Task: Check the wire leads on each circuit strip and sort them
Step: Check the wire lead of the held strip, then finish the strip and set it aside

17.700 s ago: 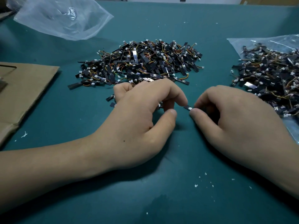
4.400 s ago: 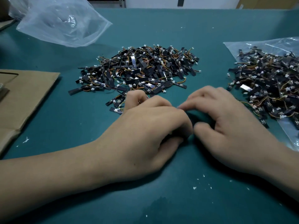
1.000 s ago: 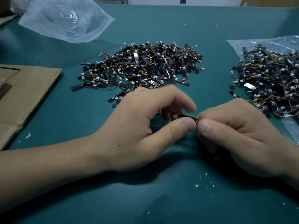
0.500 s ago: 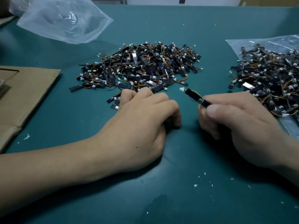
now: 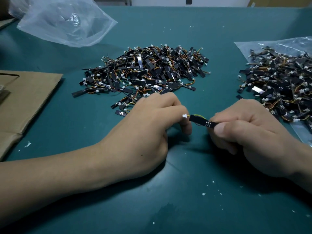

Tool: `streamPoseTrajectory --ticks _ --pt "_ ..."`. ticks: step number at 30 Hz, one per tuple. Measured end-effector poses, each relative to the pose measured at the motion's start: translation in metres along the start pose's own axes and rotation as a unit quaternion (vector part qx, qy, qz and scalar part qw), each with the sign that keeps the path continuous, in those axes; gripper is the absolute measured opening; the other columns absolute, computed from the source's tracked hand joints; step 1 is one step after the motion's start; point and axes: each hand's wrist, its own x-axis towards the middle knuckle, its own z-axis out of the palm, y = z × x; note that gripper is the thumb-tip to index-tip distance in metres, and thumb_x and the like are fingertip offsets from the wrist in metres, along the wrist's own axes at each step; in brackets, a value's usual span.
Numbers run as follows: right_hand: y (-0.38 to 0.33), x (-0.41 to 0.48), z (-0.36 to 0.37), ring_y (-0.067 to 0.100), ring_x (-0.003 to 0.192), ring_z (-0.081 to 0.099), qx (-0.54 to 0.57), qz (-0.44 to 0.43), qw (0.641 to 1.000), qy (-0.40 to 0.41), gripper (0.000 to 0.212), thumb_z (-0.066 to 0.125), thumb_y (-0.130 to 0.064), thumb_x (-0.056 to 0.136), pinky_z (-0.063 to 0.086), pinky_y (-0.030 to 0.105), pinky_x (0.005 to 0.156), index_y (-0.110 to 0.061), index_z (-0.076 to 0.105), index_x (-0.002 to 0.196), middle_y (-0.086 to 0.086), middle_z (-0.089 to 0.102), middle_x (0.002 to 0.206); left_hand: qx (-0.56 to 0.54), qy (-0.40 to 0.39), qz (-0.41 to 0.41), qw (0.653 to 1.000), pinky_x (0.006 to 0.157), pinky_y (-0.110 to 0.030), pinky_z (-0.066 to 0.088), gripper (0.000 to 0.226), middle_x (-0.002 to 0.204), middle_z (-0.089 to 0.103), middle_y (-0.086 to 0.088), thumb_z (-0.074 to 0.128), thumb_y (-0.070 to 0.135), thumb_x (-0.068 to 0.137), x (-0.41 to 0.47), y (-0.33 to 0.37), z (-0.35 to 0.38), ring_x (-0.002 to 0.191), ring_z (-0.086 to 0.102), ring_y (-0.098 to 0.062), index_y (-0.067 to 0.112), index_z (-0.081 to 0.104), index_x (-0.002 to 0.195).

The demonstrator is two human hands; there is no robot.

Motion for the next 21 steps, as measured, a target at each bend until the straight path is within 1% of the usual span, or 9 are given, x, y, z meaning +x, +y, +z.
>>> streamPoseTrajectory --ticks 5,8,11,13,15,17,19,20,21 --pt "0.0 -0.001 0.001 0.031 0.046 0.031 -0.015 -0.027 0.999 -0.035 0.042 0.045 -0.032 0.088 0.03 0.045 0.047 -0.015 0.036 0.051 0.006 0.033 0.047 -0.007 0.009 0.013 1.0 0.08 -0.038 0.046 0.058 0.101 0.056 0.006 0.032 -0.008 0.063 -0.001 0.0 0.0 0.093 0.052 -0.024 0.019 0.071 0.095" --pt "0.0 -0.002 0.0 0.026 0.044 0.041 -0.02 -0.048 0.998 -0.027 0.041 0.046 -0.03 0.09 0.035 0.038 0.046 -0.022 0.046 0.049 -0.003 0.041 0.044 -0.006 0.02 0.017 1.0 0.081 -0.035 0.045 0.059 0.102 0.056 0.005 0.032 -0.011 0.061 -0.001 0.001 -0.002 0.094 0.052 -0.024 0.018 0.072 0.094" --pt "0.001 -0.003 -0.001 0.02 0.042 0.047 -0.022 -0.055 0.998 -0.029 0.044 0.048 -0.031 0.093 0.036 0.032 0.045 -0.025 0.055 0.051 -0.005 0.049 0.044 0.001 0.032 0.012 0.999 0.078 -0.032 0.043 0.059 0.099 0.052 0.006 0.034 -0.012 0.06 -0.002 0.004 -0.003 0.092 0.049 -0.022 0.016 0.072 0.095" --pt "0.002 -0.004 -0.001 0.019 0.04 0.044 -0.019 -0.07 0.997 -0.016 0.045 0.048 -0.03 0.096 0.032 0.03 0.043 -0.026 0.054 0.051 -0.003 0.046 0.043 -0.002 0.028 0.0 1.0 0.079 -0.031 0.043 0.055 0.098 0.052 0.009 0.036 -0.009 0.062 -0.002 0.004 -0.003 0.092 0.049 -0.02 0.019 0.071 0.095" --pt "0.002 -0.005 0.002 0.017 0.039 0.039 0.014 -0.088 0.995 0.042 0.044 0.048 -0.028 0.099 0.027 0.026 0.044 -0.026 0.053 0.055 -0.004 0.042 0.045 0.001 0.029 -0.016 0.999 0.084 -0.031 0.04 0.05 0.099 0.052 0.011 0.041 -0.003 0.063 -0.003 0.005 -0.004 0.093 0.049 -0.018 0.025 0.068 0.094" --pt "0.001 -0.005 0.005 0.018 0.038 0.036 0.098 -0.102 0.977 0.159 0.036 0.049 -0.033 0.106 0.026 0.022 0.046 -0.025 0.063 0.074 -0.005 0.043 0.048 0.039 0.041 -0.043 0.997 0.089 -0.033 0.03 0.052 0.104 0.051 0.015 0.042 0.002 0.062 -0.004 0.007 -0.003 0.1 0.048 -0.014 0.034 0.064 0.097" --pt "0.003 0.002 0.004 0.014 0.034 0.035 0.172 -0.082 0.947 0.258 0.027 0.048 -0.044 0.106 0.028 0.016 0.042 -0.026 0.067 0.112 -0.008 0.047 0.049 0.109 0.05 -0.086 0.989 0.087 -0.032 0.018 0.059 0.117 0.048 0.019 0.04 0.004 0.061 -0.005 0.008 -0.001 0.112 0.042 -0.011 0.039 0.06 0.104" --pt "0.004 0.005 0.005 0.011 0.033 0.035 0.188 -0.055 0.94 0.279 0.031 0.049 -0.044 0.104 0.029 0.015 0.04 -0.025 0.065 0.122 -0.007 0.048 0.049 0.139 0.046 -0.112 0.983 0.086 -0.03 0.014 0.062 0.121 0.046 0.018 0.039 0.004 0.062 -0.005 0.008 0.0 0.115 0.039 -0.013 0.04 0.057 0.11" --pt "0.006 0.007 0.005 0.01 0.034 0.035 0.188 -0.033 0.941 0.279 0.03 0.051 -0.041 0.104 0.029 0.014 0.039 -0.025 0.065 0.124 -0.006 0.049 0.048 0.156 0.04 -0.132 0.978 0.085 -0.029 0.012 0.063 0.122 0.045 0.016 0.039 0.005 0.066 -0.005 0.007 0.002 0.115 0.037 -0.014 0.041 0.055 0.115"
